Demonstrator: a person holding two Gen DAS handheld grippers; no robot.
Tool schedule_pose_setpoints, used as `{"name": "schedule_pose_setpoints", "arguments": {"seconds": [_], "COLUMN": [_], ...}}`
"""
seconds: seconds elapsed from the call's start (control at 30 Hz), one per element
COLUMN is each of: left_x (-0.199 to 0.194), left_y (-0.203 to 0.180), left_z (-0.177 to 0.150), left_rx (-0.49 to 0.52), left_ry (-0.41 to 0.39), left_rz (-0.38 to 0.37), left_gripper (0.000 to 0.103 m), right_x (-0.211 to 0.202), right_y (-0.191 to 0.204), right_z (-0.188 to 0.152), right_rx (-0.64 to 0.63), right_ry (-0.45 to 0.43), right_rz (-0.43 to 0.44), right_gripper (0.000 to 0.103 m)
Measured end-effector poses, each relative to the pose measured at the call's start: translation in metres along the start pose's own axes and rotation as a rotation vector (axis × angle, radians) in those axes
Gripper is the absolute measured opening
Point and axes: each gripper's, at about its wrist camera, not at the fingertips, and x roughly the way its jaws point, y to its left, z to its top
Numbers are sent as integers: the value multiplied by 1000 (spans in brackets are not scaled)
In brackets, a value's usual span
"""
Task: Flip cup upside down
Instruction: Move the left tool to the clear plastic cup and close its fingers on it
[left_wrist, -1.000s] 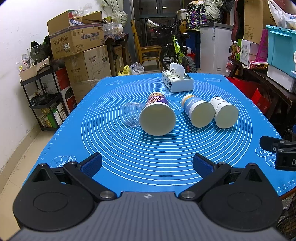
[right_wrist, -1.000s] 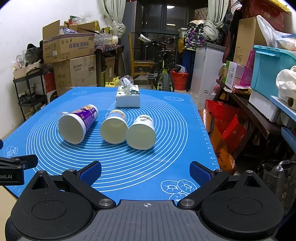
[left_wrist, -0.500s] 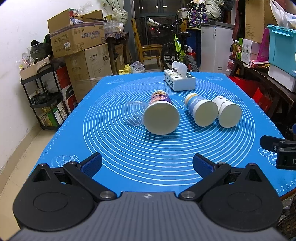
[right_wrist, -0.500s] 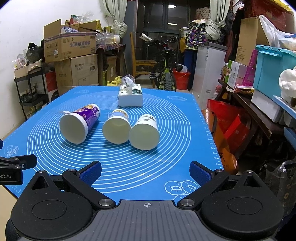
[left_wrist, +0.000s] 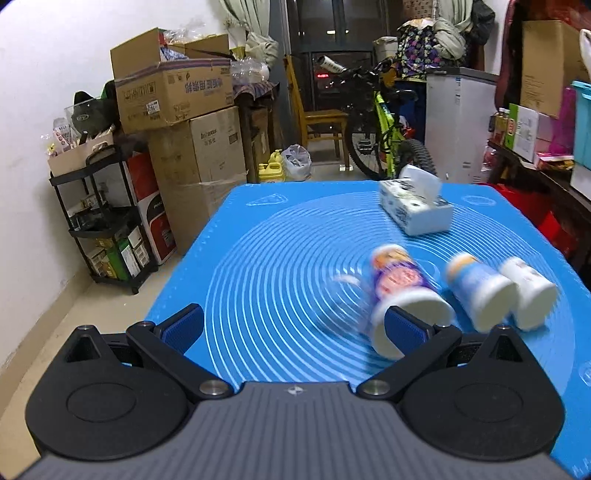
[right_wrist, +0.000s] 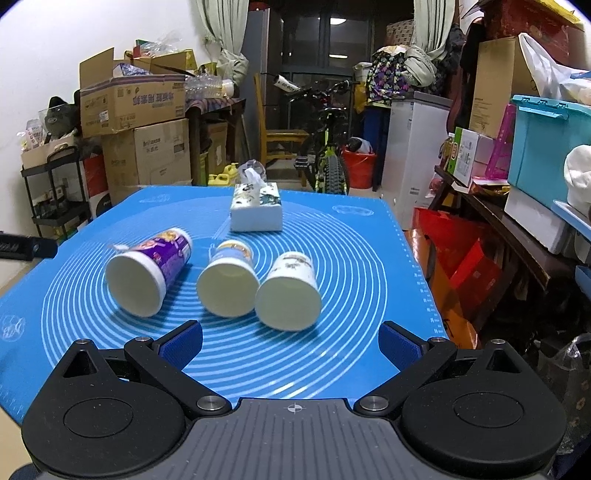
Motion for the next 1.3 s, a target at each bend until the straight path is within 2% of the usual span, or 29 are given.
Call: {"name": "schedule_pose_setpoints", "arguments": {"seconds": [0.2, 0.37, 0.47, 0.73, 1.0, 1.07, 1.13, 1.2, 1.3], "left_x": [45, 82, 96, 118, 125, 128, 130, 131, 130], "left_y": [7, 9, 12, 10, 13, 10, 5, 2, 2], "left_z": [17, 23, 24, 22, 23, 21, 19, 17, 16], "left_rx": [42, 38, 38, 85, 28, 27, 34, 35, 23], "left_ry": [8, 74, 112, 160, 204, 219, 229, 233, 233], "left_rz": [-55, -129, -173, -225, -351, -374, -384, -386, -389], "left_gripper": [103, 102, 102, 101, 82, 79, 75, 63, 61], "right_x": [17, 31, 37, 49, 53, 53, 53, 53, 53], "right_y": [-5, -15, -21, -27, -25, -25, -25, -25, -25], "right_z": [5, 4, 3, 0, -2, -2, -2, -2, -2], "right_rx": [14, 33, 42, 65, 63, 63, 64, 65, 64], "right_ry": [1, 19, 28, 51, 62, 61, 60, 60, 60], "right_rz": [-27, -55, -74, -88, -89, -90, -91, -91, -91], "right_gripper": [101, 100, 100, 100, 100, 100, 100, 100, 100]}}
